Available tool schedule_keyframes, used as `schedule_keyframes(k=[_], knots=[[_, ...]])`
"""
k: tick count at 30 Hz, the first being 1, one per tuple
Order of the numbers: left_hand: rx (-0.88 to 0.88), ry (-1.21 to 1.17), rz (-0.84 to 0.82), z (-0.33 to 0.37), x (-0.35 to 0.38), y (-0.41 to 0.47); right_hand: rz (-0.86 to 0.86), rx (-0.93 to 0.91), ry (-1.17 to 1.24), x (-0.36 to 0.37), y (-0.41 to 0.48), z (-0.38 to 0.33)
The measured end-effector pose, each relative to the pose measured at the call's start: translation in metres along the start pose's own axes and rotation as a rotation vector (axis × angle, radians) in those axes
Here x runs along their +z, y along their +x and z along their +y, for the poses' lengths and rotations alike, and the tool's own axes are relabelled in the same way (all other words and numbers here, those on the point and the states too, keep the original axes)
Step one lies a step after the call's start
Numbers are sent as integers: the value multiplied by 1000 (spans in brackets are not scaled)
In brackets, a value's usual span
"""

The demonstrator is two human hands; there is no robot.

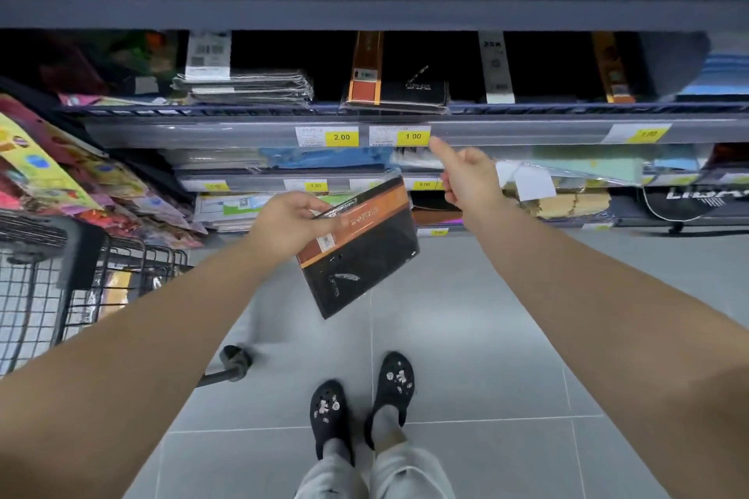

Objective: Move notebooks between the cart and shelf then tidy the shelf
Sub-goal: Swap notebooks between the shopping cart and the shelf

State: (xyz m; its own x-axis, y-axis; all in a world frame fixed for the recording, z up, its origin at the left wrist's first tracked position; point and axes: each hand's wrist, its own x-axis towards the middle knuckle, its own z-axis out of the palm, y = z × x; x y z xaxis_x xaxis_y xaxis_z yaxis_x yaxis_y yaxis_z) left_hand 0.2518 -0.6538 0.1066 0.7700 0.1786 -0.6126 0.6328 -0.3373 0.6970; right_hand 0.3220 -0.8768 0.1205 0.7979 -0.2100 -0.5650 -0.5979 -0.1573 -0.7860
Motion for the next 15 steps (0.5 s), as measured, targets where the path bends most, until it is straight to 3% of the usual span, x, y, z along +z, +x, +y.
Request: schedule_keyframes(k=[6,8,11,15], knots=[[-4,-356,30,-7,-7,-18,110,-72,41,1,-39,47],[26,-428,15,1,-5,-26,35,-8,121,1,-56,52],[50,-517,7,18,2,-32,-180,60,57,1,-79,46],[28,-659,35,45,16,-33,-361,-51,38,2,-100,33]])
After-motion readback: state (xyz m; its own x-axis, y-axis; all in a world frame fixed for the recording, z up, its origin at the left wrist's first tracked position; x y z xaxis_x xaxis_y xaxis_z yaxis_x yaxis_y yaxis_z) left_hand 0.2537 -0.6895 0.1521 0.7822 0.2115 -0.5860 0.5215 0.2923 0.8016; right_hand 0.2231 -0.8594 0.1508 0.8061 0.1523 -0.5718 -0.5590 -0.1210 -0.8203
